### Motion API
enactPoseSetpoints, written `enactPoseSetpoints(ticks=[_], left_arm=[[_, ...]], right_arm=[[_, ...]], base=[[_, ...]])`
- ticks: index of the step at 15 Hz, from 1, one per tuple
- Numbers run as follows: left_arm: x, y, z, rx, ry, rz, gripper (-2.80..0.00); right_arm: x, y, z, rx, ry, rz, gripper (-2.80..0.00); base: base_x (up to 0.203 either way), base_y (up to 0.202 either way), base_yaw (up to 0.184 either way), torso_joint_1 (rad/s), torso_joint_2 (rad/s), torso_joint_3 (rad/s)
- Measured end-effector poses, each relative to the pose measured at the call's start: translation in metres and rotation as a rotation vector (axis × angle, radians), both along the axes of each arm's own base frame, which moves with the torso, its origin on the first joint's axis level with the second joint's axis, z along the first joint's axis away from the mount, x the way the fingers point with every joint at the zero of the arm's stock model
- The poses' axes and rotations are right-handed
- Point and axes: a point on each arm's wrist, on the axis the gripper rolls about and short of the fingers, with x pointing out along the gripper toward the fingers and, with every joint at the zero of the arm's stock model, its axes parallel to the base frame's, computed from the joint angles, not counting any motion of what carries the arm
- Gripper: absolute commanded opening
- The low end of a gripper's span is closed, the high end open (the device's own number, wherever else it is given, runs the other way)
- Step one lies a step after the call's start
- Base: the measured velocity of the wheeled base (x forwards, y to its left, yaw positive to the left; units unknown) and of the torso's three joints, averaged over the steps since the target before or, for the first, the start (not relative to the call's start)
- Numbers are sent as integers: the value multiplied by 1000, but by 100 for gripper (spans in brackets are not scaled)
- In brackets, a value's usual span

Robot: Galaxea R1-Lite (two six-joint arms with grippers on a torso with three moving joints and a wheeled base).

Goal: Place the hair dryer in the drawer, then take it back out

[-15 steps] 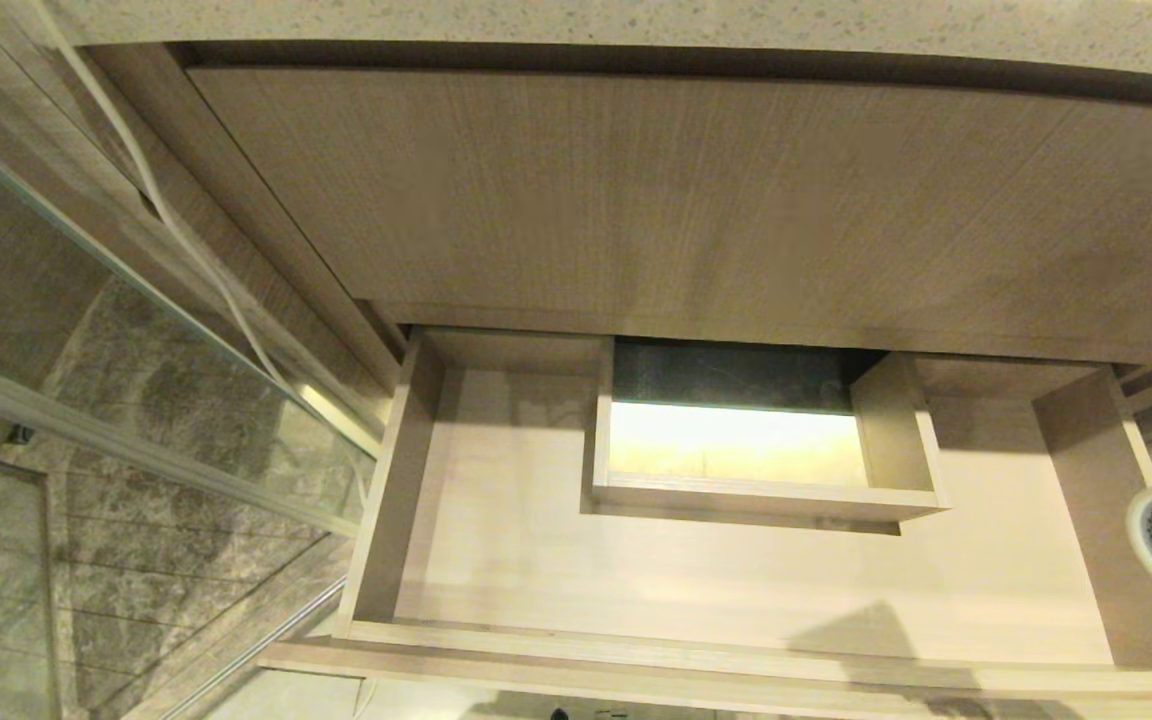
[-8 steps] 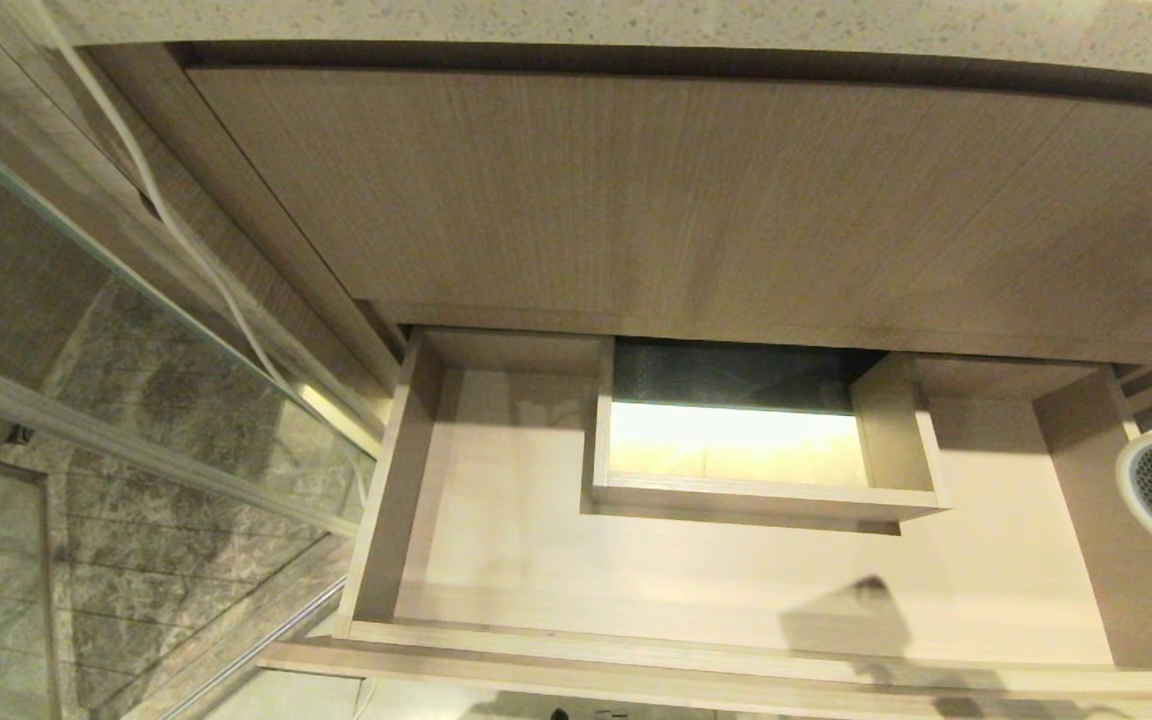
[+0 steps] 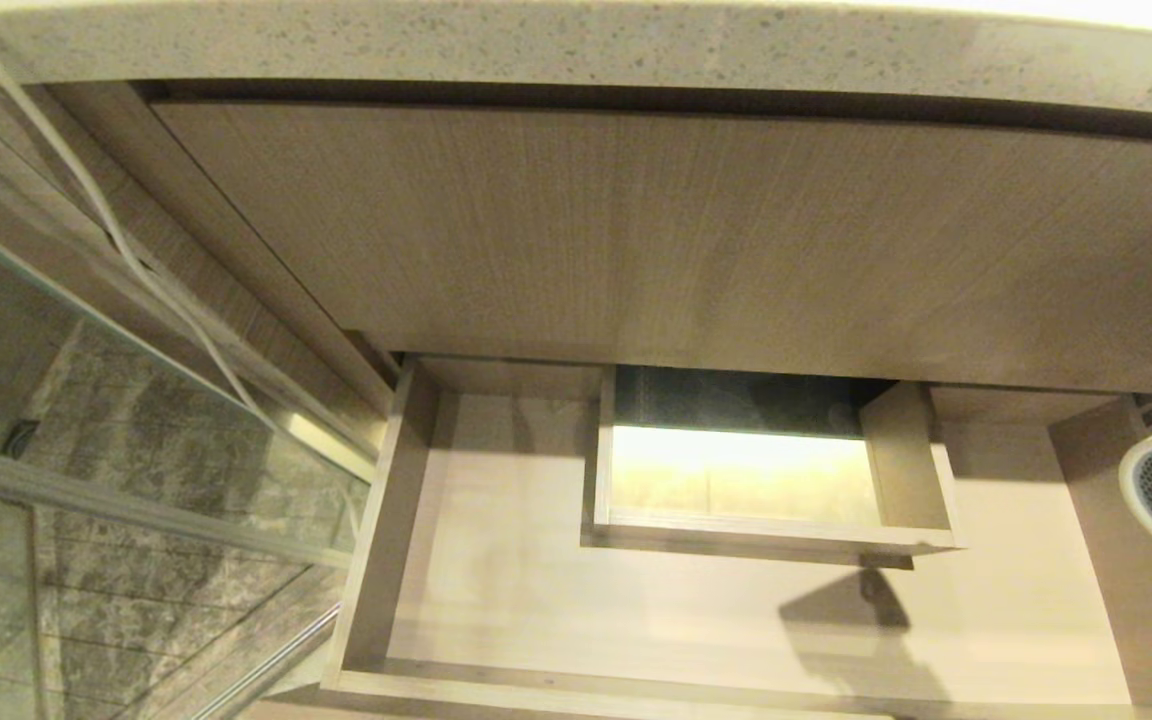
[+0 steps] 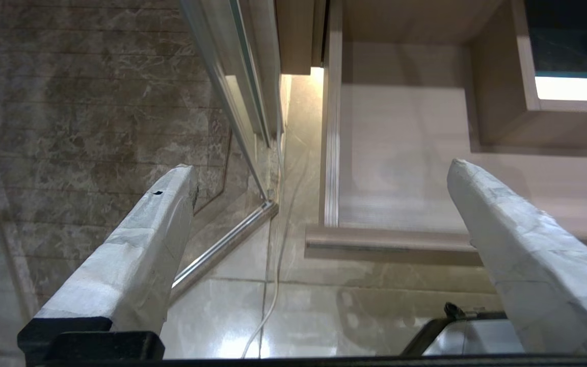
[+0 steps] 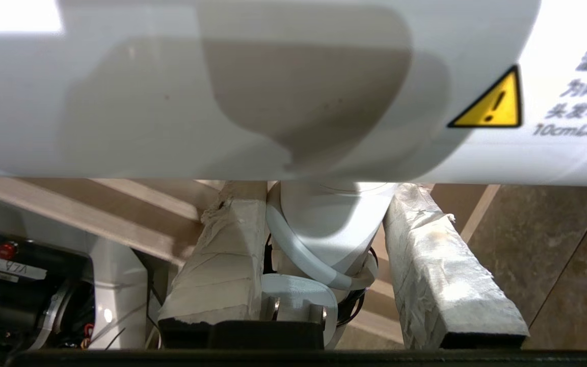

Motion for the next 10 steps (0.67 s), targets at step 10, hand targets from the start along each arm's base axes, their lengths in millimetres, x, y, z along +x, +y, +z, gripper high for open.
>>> enactPoseSetpoints(ticks=[10], left_arm=[[0, 0, 0, 0, 0, 0, 0]], right_arm=[[-7, 0, -4, -12, 29, 5, -280]], base=[[0, 0, 0, 45, -6, 38]])
